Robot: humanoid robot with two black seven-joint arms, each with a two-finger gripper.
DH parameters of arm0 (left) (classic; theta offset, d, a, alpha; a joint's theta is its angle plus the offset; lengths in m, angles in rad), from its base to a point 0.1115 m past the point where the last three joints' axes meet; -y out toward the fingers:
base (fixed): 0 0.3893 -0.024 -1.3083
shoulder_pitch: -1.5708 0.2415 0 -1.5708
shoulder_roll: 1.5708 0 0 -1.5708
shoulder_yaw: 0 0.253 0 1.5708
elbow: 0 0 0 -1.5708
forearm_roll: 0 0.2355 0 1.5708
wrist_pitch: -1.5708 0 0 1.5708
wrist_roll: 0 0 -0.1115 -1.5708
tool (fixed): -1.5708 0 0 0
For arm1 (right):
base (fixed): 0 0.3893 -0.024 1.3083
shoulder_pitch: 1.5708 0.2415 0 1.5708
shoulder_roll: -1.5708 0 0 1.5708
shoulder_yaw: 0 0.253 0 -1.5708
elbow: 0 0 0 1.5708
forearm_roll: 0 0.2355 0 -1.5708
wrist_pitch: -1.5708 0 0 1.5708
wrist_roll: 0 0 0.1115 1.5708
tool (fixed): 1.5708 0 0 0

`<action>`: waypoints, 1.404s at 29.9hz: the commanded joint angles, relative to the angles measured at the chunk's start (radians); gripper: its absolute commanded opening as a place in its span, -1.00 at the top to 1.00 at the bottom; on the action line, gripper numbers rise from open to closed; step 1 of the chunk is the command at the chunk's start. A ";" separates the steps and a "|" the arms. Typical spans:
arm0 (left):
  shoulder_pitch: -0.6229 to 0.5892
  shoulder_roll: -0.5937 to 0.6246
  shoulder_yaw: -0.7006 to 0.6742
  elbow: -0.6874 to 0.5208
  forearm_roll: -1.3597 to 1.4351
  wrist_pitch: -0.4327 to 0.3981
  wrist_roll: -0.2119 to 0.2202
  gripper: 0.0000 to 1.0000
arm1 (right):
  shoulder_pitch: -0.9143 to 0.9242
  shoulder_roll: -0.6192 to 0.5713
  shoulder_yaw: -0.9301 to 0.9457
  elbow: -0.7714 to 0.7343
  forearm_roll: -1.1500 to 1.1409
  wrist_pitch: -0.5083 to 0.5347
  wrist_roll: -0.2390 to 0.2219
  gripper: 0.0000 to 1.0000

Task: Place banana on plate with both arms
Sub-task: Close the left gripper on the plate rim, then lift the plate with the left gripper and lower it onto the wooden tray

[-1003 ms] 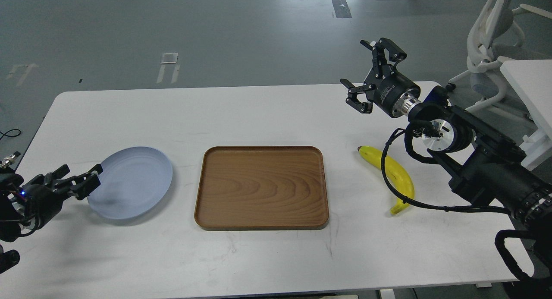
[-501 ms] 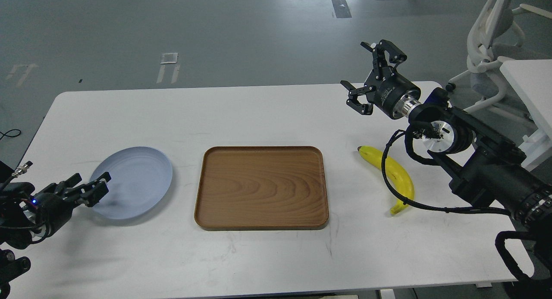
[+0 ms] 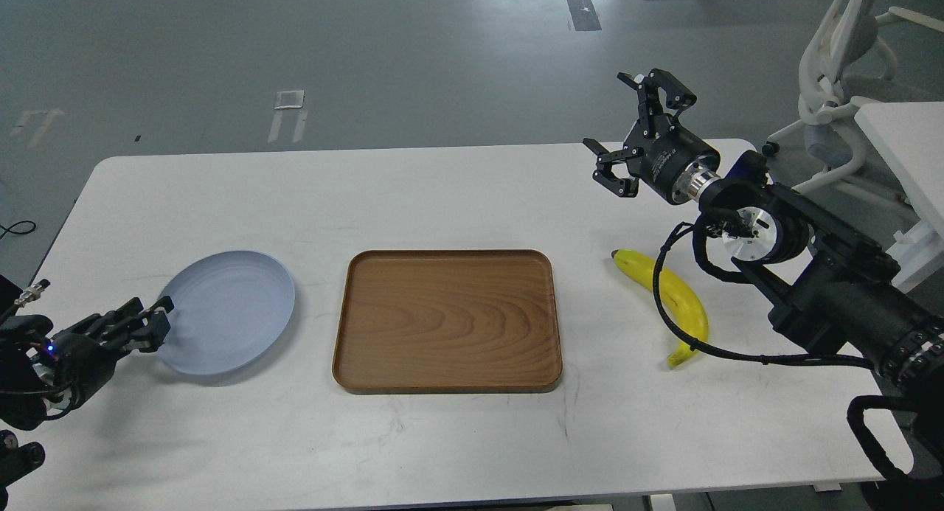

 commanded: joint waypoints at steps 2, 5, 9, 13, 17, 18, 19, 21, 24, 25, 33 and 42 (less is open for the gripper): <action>0.002 -0.001 0.002 -0.002 0.001 0.007 0.000 0.13 | 0.000 0.000 0.000 0.000 -0.001 0.000 0.001 -1.00; 0.002 -0.001 0.002 -0.002 0.002 0.007 0.000 0.30 | 0.000 0.000 0.000 0.000 -0.001 0.000 0.001 -1.00; 0.003 -0.001 0.002 -0.002 0.002 0.004 0.000 0.69 | 0.000 0.000 0.000 0.000 0.001 0.000 0.001 -1.00; 0.008 0.000 0.002 -0.002 0.002 0.002 0.000 0.92 | 0.000 0.000 0.000 0.000 0.001 0.000 0.001 -1.00; 0.008 0.000 0.002 -0.002 0.002 0.002 0.000 1.00 | 0.000 0.000 0.001 0.000 0.001 0.000 0.001 -1.00; 0.008 0.000 0.002 -0.002 0.002 0.002 0.000 1.00 | 0.000 0.002 0.001 0.000 0.001 0.000 0.004 -1.00; 0.008 0.000 0.002 -0.002 0.001 0.002 0.000 1.00 | 0.000 0.000 0.001 0.000 0.001 0.000 0.004 -1.00; 0.005 0.000 0.000 -0.005 -0.004 0.002 0.000 1.00 | 0.000 0.000 0.001 0.000 0.001 -0.002 0.004 -1.00; -0.015 0.002 -0.003 -0.015 -0.009 -0.001 0.000 1.00 | 0.002 0.000 0.003 0.000 0.001 -0.002 0.004 -1.00; -0.017 0.003 -0.008 -0.017 -0.009 0.001 0.000 1.00 | 0.003 0.000 0.003 0.000 0.001 -0.002 0.004 -1.00; -0.136 0.033 -0.015 -0.192 -0.033 -0.001 0.000 1.00 | 0.043 0.000 0.023 -0.005 0.001 -0.002 0.001 -1.00; -0.253 -0.033 0.031 -0.313 0.013 -0.048 0.000 1.00 | 0.072 -0.001 0.035 -0.008 0.002 -0.018 0.001 -1.00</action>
